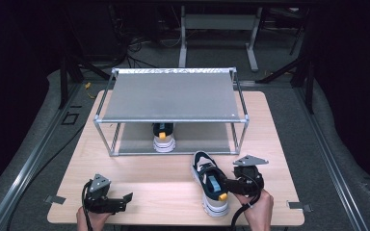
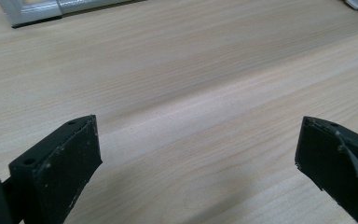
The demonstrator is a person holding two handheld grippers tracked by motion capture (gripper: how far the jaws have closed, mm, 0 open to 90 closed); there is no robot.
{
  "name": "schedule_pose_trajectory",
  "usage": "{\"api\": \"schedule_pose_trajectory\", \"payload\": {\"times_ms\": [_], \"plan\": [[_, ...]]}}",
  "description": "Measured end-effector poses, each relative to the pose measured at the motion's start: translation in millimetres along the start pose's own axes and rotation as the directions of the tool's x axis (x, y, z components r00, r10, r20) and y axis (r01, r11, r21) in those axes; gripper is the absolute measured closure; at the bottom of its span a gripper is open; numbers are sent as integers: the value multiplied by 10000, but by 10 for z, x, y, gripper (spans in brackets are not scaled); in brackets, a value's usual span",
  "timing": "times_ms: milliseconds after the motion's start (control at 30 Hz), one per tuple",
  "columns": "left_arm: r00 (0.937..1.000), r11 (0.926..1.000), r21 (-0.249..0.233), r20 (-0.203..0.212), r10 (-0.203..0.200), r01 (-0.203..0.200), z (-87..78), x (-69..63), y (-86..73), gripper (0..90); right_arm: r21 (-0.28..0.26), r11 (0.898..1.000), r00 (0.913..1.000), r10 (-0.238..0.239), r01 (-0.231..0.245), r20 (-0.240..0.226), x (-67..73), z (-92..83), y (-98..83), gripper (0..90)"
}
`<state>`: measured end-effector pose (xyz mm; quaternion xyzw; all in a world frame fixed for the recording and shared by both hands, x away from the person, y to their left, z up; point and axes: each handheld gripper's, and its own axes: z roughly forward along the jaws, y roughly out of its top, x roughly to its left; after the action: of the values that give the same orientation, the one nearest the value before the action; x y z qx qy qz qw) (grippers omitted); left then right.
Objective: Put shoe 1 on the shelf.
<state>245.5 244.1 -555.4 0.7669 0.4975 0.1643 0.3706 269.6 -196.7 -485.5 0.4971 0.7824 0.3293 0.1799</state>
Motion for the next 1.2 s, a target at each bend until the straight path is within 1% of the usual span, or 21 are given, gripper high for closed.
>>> {"api": "schedule_pose_trajectory", "payload": {"times_ms": [100,200,267,300,333,400,467,500,633,700,800,833,900,967,1000,1033,1067,1100,1133,1167,1200], "plan": [[10000,10000,11,-10,9,-9,-10,8,-6,0,9,9999,9998,114,-114,161,-39,-15,-31,367],[10000,10000,-7,-22,0,0,-9,12,-14,0,-241,9993,9996,288,-286,65,-72,-69,-70,307],[10000,10000,-6,-36,17,-17,-4,10,-18,0,-427,9984,9993,371,-372,-29,-84,-128,-90,242],[10000,10000,-8,-47,7,-7,-2,7,-19,0,-486,9981,9993,377,-379,-46,-83,-158,-99,217],[10000,10000,-28,-30,13,-14,-2,6,-21,0,-563,9977,9991,353,-365,-218,-87,-187,-110,207],[10000,10000,-41,-63,9,-9,-2,3,-26,0,-737,9966,9991,350,-367,-251,-72,-243,-134,172],[10000,10000,5,-37,10,-10,1,8,-32,0,-710,9970,9989,268,-295,-385,-60,-293,-158,168],[10000,10000,21,-57,20,-20,3,8,-34,0,-819,9962,9988,270,-304,-419,-49,-321,-179,158],[9999,10000,20,-112,66,-66,11,3,-32,0,-791,9965,9986,237,-274,-475,-16,-376,-233,130],[9999,10000,19,-113,57,-57,9,-5,-23,0,-846,9959,9984,279,-319,-485,7,-375,-261,71],[9999,9999,26,-116,122,-121,-1,-8,-7,0,-821,9962,9985,247,-287,-487,51,-364,-290,15],[9999,10000,-22,-121,92,-92,-10,-9,-5,0,-809,9965,9993,195,-222,-330,77,-354,-300,0],[9998,9999,-59,-175,93,-94,-19,-7,-5,0,-825,9964,9992,190,-218,-346,129,-327,-329,0],[9998,9999,-85,-211,59,-61,-25,-5,-10,0,-768,9969,9996,125,-143,-236,179,-290,-360,0],[9997,9999,-80,-217,67,-69,-25,-3,-14,0,-750,9971,9993,109,-135,-353,199,-265,-376,0],[9997,9999,-54,-206,88,-89,-26,0,-15,0,-655,9978,9999,74,-84,-152,232,-240,-391,0],[9997,10000,-39,-212,90,-91,-25,0,-16,0,-738,9972,9987,75,-111,-497,245,-210,-404,0],[9997,10000,-31,-213,90,-91,-25,1,-16,0,-753,9971,9972,26,-82,-741,252,-186,-411,0],[9997,9999,-43,-210,107,-108,-27,3,-16,0,-414,9991,9999,-32,36,112,294,-182,-410,0],[9997,9999,-85,-222,90,-92,-30,3,-18,0,-610,9981,9997,4,-19,-246,301,-149,-420,0],[9997,9999,-109,-235,85,-87,-34,4,-18,0,-611,9981,9996,24,-40,-267,314,-134,-424,0]]}}
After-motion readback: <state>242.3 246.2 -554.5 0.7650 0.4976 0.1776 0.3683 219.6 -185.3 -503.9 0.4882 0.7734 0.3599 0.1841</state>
